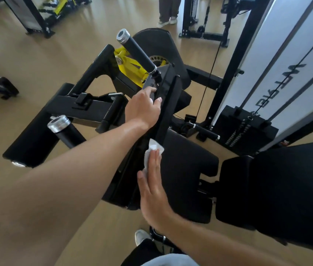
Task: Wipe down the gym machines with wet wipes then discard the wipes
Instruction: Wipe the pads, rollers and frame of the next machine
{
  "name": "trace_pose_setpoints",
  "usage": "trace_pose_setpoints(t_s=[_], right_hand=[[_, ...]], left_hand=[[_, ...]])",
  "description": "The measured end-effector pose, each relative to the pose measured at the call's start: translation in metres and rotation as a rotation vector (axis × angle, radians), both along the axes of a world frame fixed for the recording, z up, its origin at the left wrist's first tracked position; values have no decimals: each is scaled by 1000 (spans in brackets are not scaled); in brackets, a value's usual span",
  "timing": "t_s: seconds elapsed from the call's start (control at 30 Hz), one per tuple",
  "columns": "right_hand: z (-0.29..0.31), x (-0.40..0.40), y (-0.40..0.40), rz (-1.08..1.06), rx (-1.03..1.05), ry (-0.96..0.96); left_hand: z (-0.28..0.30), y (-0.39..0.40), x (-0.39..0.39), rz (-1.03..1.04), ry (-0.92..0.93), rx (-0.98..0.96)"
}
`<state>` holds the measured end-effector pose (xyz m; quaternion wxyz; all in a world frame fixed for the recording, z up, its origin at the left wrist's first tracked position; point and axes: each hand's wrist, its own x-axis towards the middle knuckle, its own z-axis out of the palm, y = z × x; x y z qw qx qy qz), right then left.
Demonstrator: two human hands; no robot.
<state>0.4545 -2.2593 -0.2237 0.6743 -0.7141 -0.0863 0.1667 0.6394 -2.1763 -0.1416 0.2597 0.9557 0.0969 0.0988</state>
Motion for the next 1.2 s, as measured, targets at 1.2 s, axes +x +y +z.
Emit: trace_pose_setpoints(t_s=[1.2], right_hand=[[3,62,22,-279,60,91]], left_hand=[[-8,18,-71,95,-58,-154]])
